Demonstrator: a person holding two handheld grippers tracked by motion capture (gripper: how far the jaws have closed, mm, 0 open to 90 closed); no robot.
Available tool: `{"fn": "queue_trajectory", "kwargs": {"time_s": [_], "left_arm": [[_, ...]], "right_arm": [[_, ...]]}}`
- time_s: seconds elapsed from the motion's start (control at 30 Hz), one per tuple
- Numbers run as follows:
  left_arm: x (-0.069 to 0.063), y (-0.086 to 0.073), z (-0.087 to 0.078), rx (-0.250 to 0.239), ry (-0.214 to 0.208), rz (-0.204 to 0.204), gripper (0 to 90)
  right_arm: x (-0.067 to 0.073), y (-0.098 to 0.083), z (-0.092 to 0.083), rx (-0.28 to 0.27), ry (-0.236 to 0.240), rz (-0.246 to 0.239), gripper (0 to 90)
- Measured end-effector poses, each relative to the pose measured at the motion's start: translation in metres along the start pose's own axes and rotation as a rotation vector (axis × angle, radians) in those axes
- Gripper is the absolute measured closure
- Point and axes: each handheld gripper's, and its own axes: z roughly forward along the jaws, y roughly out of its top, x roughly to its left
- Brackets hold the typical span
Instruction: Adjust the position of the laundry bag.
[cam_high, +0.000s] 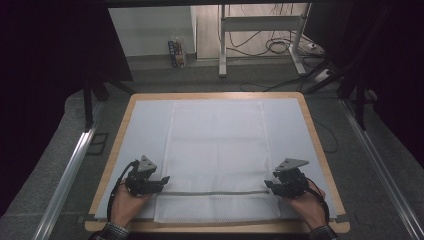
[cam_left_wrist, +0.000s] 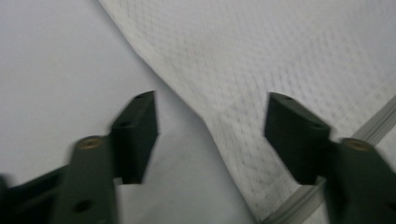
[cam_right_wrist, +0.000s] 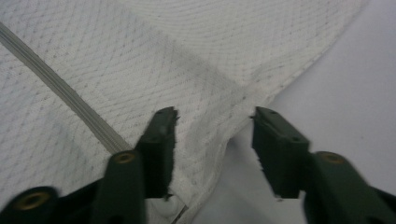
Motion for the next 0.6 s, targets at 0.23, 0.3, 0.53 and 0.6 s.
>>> {"fn": "queue_trajectory", "kwargs": {"time_s": [0.23,0.3,0.53,0.6], "left_arm": [[0.0031,-0.0017,0.0031,-0.002,-0.052,-0.015,6.5],[0.0027,-0.0013,0.0027,-0.002,-0.062,-0.005,6.3],[0.0041,-0.0027,0.0027,-0.024,-0.067,0.001,4.2],[0.0061,-0.0036,0.0025,-0.051,-0.055,0.006,2.5]], "right_arm": [[-0.0043,0.0019,0.0032,-0.035,0.034,0.026,25.9],[-0.0056,0.0016,0.0039,-0.038,0.038,0.032,24.5],[-0.0059,0.0013,0.0053,-0.039,0.042,0.036,20.2],[-0.0066,0.0008,0.0059,-0.041,0.049,0.038,17.8]]}}
